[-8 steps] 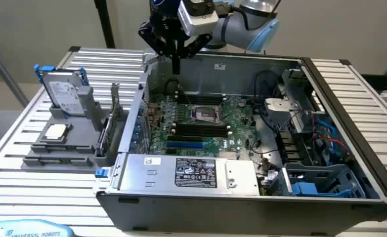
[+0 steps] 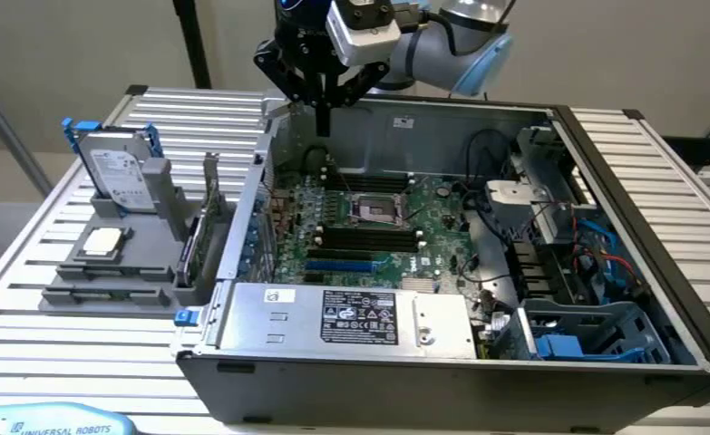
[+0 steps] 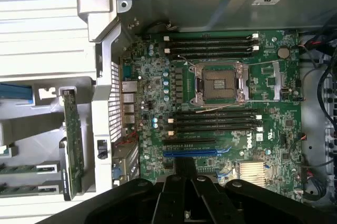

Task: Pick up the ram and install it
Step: 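Reach for the ram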

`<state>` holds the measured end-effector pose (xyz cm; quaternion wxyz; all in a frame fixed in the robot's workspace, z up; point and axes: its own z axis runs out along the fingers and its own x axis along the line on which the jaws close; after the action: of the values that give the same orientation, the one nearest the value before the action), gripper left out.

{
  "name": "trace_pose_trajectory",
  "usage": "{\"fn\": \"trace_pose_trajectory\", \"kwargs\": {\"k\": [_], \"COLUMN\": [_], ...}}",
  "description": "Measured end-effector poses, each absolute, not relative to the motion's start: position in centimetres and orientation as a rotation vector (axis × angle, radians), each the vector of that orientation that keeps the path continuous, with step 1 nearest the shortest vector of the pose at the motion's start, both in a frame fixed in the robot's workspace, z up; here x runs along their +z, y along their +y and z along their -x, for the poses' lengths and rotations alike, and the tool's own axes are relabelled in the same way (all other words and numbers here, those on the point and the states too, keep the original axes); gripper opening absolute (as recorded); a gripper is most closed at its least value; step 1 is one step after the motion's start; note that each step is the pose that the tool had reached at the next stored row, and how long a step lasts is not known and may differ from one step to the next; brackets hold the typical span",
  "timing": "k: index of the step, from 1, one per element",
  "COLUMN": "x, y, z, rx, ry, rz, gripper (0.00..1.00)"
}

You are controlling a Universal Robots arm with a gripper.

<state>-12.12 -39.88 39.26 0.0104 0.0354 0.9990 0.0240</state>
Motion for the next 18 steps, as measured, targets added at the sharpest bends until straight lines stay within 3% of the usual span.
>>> {"fn": "trace_pose_trajectory", "kwargs": {"k": [18], "x": [39.3], "y": [-40.9], "z": [17.5], "rx": [0.075], "ry": [3.118], "rz": [-0.111], "gripper": [0.11]}}
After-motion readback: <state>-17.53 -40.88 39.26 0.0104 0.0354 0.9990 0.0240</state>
